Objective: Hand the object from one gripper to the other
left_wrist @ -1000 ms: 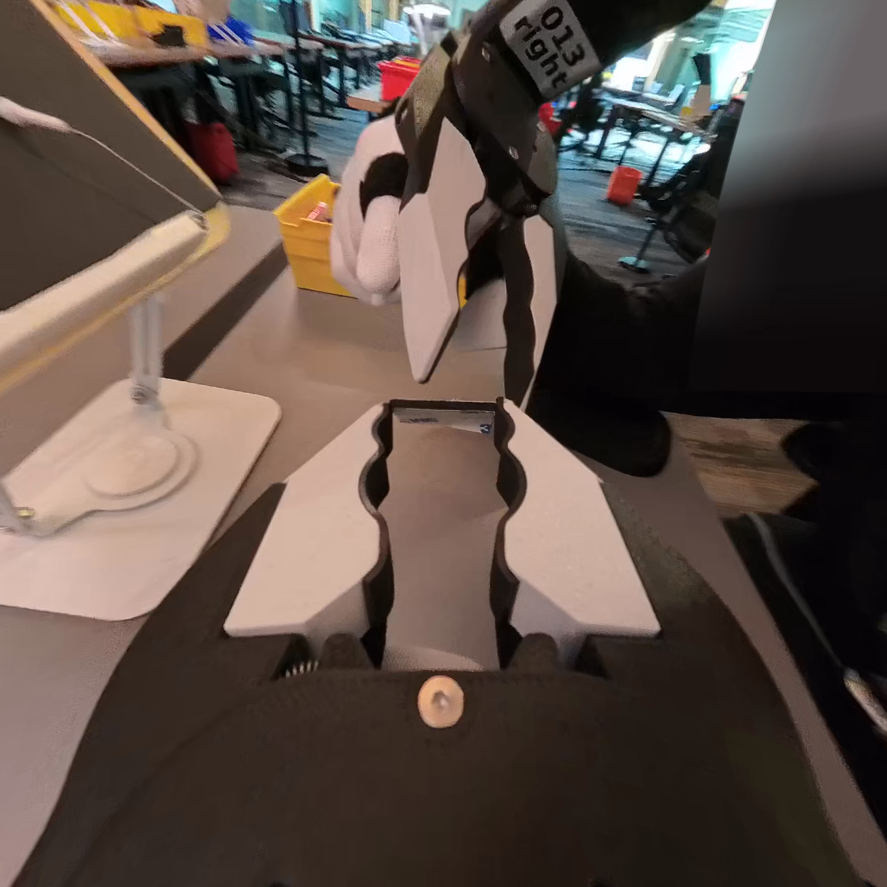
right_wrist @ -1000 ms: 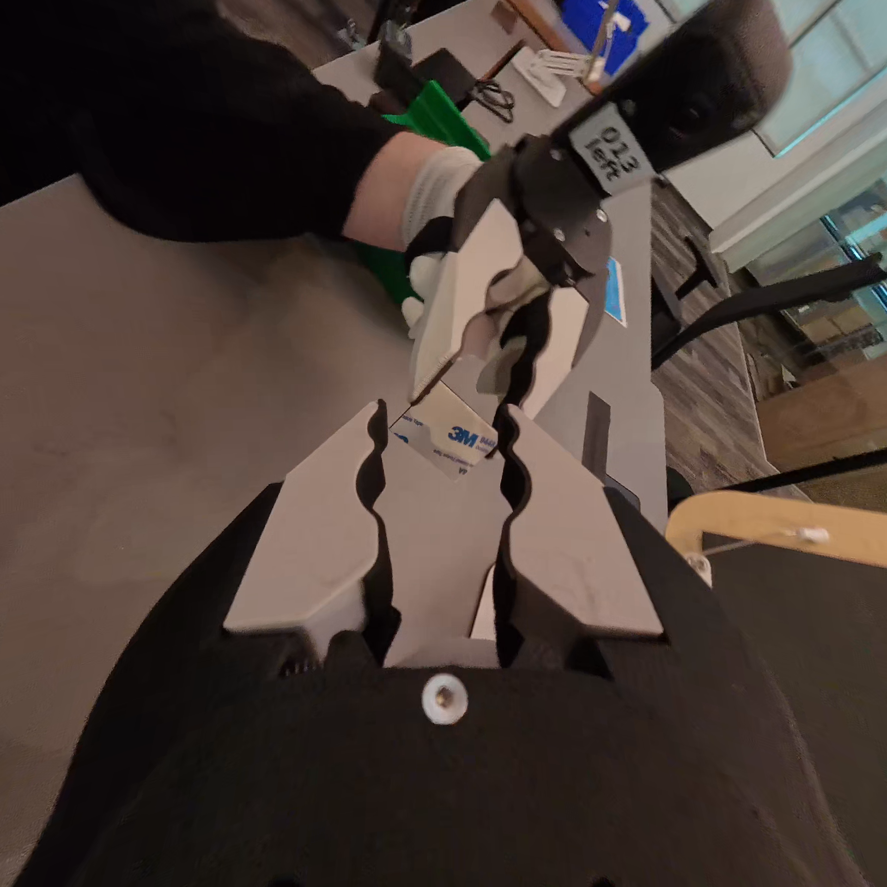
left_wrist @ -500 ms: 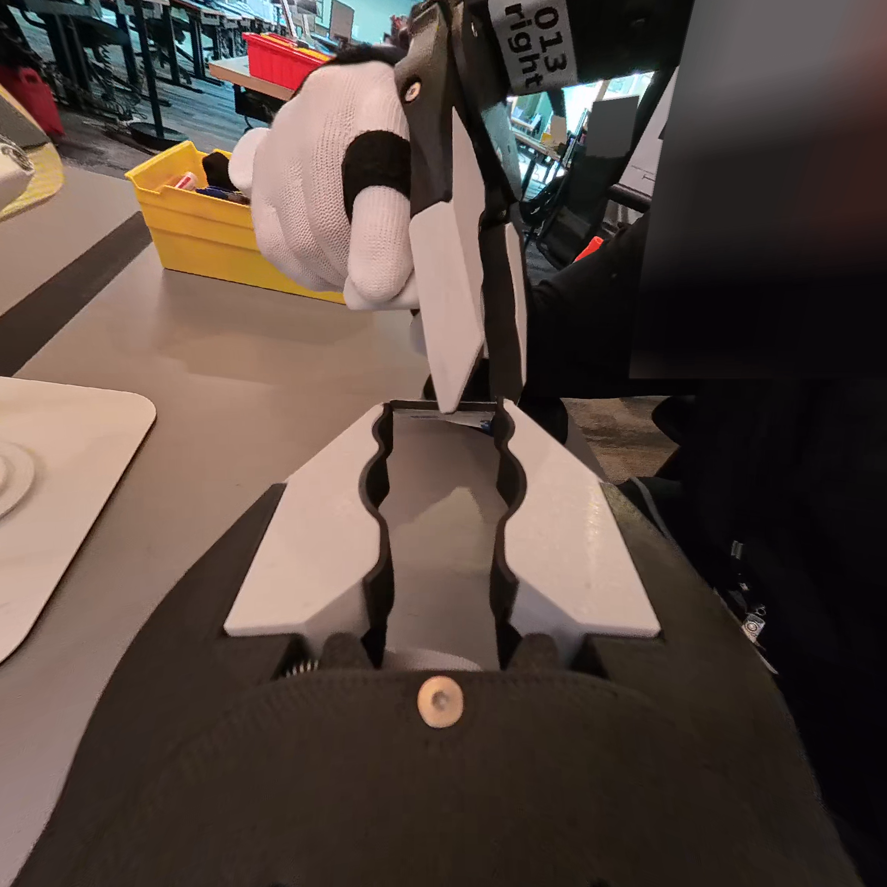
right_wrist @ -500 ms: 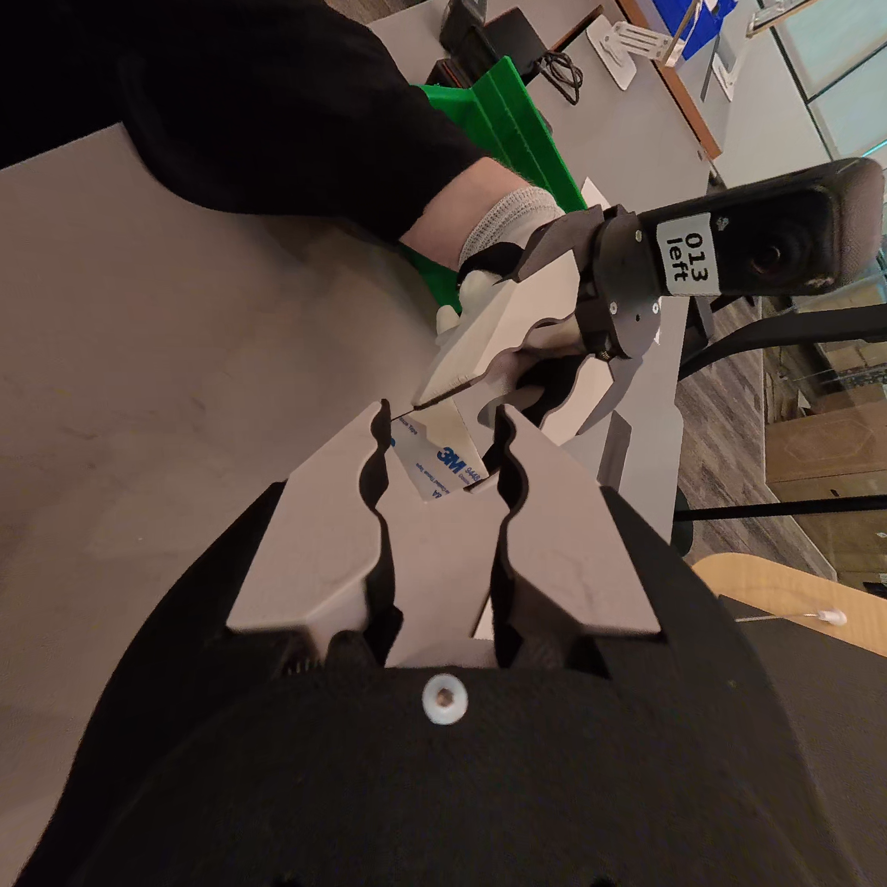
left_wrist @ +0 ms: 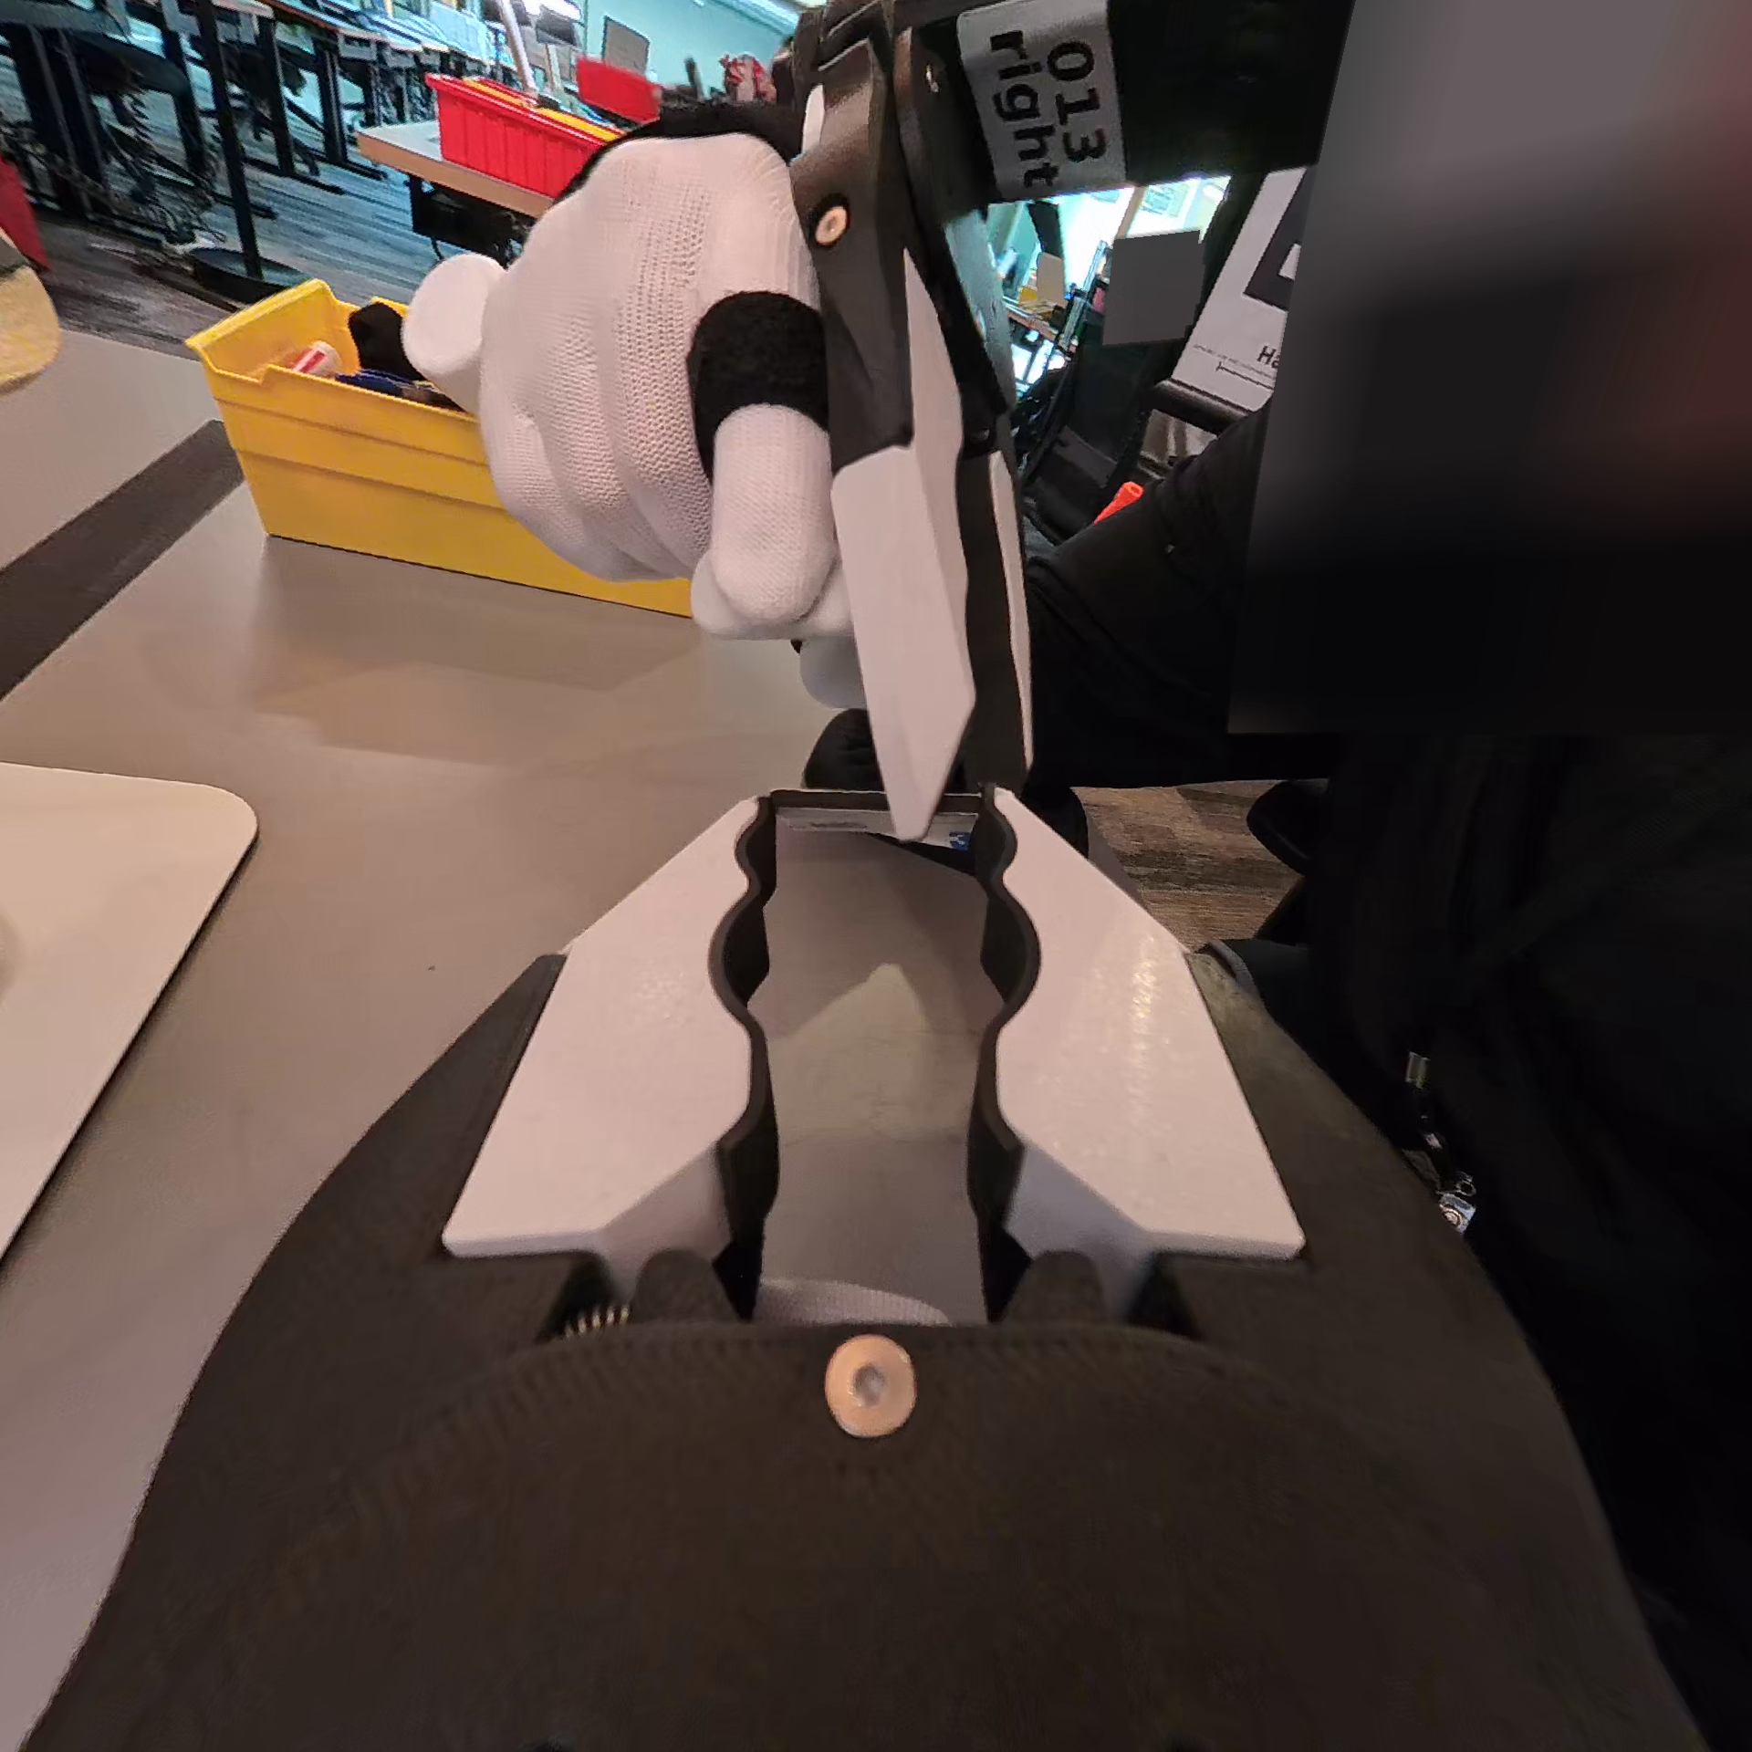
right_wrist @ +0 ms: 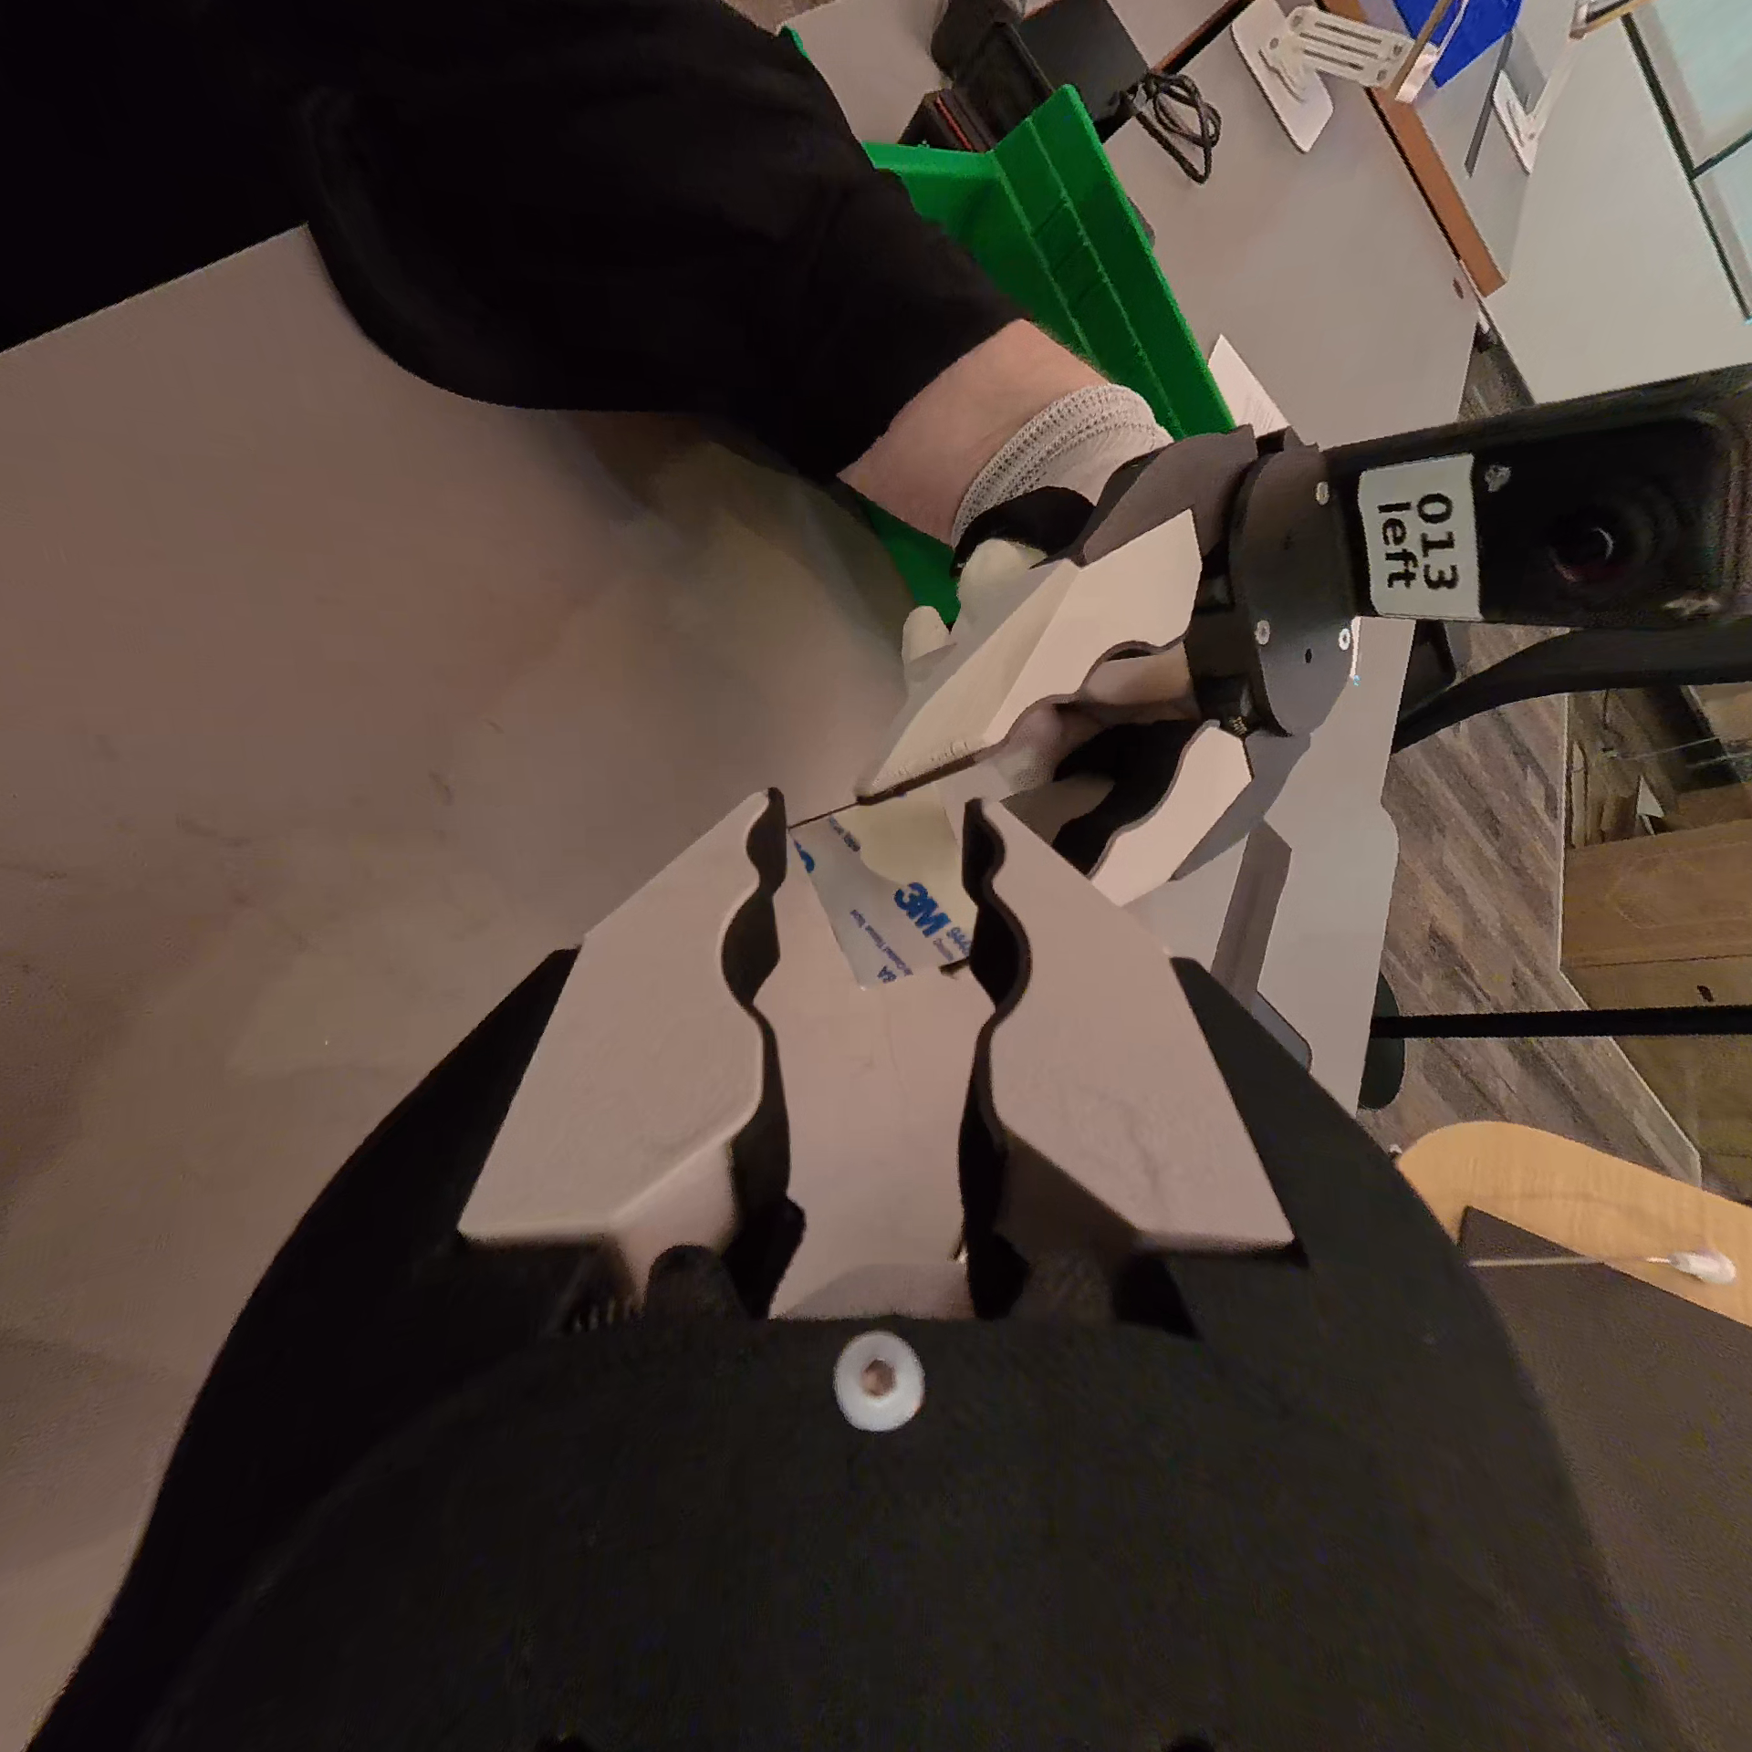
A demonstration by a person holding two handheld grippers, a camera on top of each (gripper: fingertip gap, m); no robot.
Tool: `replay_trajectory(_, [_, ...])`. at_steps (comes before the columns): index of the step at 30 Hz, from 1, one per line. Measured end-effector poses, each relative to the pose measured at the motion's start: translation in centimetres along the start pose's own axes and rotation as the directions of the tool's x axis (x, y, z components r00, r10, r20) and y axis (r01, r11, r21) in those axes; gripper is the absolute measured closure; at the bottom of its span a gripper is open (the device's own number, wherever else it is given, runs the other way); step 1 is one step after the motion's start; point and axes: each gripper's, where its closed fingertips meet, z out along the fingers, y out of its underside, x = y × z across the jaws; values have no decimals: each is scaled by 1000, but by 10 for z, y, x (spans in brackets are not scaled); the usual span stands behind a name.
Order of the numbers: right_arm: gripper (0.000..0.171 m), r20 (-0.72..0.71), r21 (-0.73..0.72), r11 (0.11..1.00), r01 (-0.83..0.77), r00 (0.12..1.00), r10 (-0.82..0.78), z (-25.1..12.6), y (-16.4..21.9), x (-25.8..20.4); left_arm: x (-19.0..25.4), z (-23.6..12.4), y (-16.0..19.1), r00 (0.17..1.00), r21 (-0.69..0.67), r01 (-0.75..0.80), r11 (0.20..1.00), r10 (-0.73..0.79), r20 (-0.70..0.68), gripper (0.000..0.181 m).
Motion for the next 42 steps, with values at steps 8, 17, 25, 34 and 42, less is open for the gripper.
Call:
replay_trajectory(8, [137,22,1,1000,5,1000,-5,1,-2,-5,7,1,2,999,2,0,1000,0,-50,141])
replay_trajectory(17, [140,27,-18,1000,24,999,-23,3,-4,-7,11,2,4,996,13,9,1000,-8,-91,141])
replay_trajectory(25, [140,-22,-10,1000,-10,1000,9,-3,0,6,1,-1,-7,999,83,26,996,-22,-49,140])
replay_trajectory(34, [141,-135,14,993,-114,984,115,-20,16,35,-31,-15,-28,983,170,-74,983,42,181,132])
replay_trajectory(42, [141,-228,176,933,-314,909,349,-48,39,72,-60,-48,-61,752,109,-409,906,268,602,133])
